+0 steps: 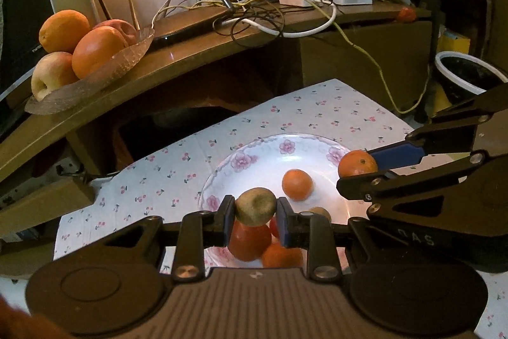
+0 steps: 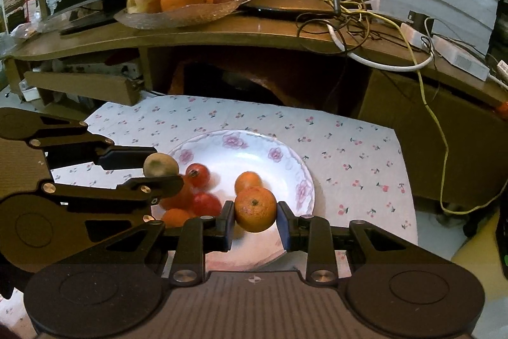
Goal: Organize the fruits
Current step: 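Carry the kiwi and orange up and over the plate with both tools, then lower both fruits into the plate and open the right then left tool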
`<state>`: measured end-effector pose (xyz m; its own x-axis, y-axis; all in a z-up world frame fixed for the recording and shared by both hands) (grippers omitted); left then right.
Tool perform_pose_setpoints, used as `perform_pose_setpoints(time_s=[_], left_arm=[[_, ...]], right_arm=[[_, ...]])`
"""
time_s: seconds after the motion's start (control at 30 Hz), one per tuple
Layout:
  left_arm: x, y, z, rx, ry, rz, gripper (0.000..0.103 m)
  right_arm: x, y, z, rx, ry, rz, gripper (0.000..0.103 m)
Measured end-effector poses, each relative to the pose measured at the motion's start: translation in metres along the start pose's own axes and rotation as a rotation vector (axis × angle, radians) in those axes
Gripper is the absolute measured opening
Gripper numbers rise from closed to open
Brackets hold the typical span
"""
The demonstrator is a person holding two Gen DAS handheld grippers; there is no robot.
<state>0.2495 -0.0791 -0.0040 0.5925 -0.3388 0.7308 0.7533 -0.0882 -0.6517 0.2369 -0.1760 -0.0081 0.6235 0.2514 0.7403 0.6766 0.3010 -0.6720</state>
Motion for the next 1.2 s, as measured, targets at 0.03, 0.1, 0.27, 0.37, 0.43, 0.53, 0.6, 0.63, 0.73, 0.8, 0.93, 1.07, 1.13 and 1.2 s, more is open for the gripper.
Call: perform_pose_setpoints(time_s=[0.03, 0.1, 0.27, 0.37, 0.43, 0.53, 0.6, 0.63, 0.73, 0.8, 0.93, 1.07, 1.13, 1.2], left_arm=[[0.001, 0.002, 0.000, 0.000, -0.002, 0.002, 0.032], [0.003, 0.007, 0.001, 0.001, -0.004, 0.002, 0.032], [0.006, 0.016, 0.002, 0.006, -0.007, 0.008, 0.032], [0.006, 0.023, 0.002, 0.004, -0.006, 0.018, 0.032], [0.006, 0.026, 0.002, 0.004, -0.003, 0.021, 0.032], [0.007, 0.030, 0.001, 0.005, 0.000, 0.024, 0.032], [0.006, 0.033, 0.000, 0.006, 0.004, 0.027, 0.032], [0.006, 0.034, 0.000, 0.006, 0.005, 0.030, 0.032], [0.005, 0.038, 0.000, 0.007, 0.006, 0.037, 0.032], [0.004, 0.040, 0.000, 0.007, 0.005, 0.040, 0.032], [0.002, 0.045, -0.002, 0.007, 0.007, 0.050, 0.032], [0.000, 0.049, -0.002, 0.009, 0.013, 0.061, 0.032], [0.000, 0.050, -0.002, 0.010, 0.011, 0.064, 0.032], [0.000, 0.050, -0.002, 0.012, 0.011, 0.064, 0.031]], right_arm=[[0.001, 0.003, -0.002, -0.001, 0.002, 0.003, 0.031], [0.003, 0.007, -0.004, -0.003, 0.005, 0.005, 0.031], [0.008, 0.016, -0.011, 0.005, 0.027, 0.007, 0.031], [0.008, 0.022, -0.013, 0.005, 0.025, 0.011, 0.031], [0.008, 0.025, -0.014, 0.002, 0.026, 0.017, 0.031], [0.007, 0.029, -0.016, 0.004, 0.036, 0.022, 0.031], [0.007, 0.032, -0.018, 0.008, 0.041, 0.026, 0.031], [0.007, 0.033, -0.019, 0.010, 0.042, 0.028, 0.031], [0.006, 0.037, -0.020, 0.012, 0.048, 0.037, 0.031], [0.006, 0.039, -0.020, 0.011, 0.050, 0.042, 0.031], [0.005, 0.043, -0.021, 0.013, 0.056, 0.052, 0.031], [0.002, 0.048, -0.021, 0.012, 0.059, 0.065, 0.032], [0.001, 0.050, -0.021, 0.013, 0.059, 0.070, 0.032], [0.001, 0.051, -0.021, 0.012, 0.058, 0.071, 0.032]])
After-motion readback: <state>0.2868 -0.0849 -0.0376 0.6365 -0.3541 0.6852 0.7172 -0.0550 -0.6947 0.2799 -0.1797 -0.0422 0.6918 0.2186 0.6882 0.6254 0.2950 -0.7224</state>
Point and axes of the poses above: each gripper's, at about its wrist camera, not at the fingertips, and y roughly the way its jaws point, z to its left, x to its top, the point moved 5 cm from there along y, roughly the way its jaws point, and after that the axes turned 5 degrees about x, right-handed, at the moved point
